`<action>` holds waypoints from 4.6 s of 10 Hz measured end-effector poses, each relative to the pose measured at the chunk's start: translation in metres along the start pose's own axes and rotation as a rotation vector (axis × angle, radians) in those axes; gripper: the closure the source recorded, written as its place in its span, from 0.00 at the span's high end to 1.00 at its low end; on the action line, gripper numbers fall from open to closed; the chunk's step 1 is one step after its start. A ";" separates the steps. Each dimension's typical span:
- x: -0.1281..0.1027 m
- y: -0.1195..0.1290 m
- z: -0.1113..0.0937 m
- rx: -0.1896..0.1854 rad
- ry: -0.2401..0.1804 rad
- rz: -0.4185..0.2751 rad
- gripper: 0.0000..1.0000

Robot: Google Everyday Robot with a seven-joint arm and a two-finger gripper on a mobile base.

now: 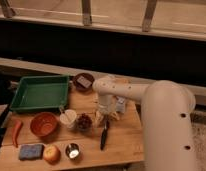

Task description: Wipe red bowl with brush

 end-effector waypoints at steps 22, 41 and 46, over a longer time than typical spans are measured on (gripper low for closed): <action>0.029 0.056 -0.241 0.147 -0.485 -0.340 0.00; 0.068 0.323 -0.203 0.189 -0.477 -1.031 0.00; 0.044 0.347 -0.133 0.174 -0.348 -1.103 0.00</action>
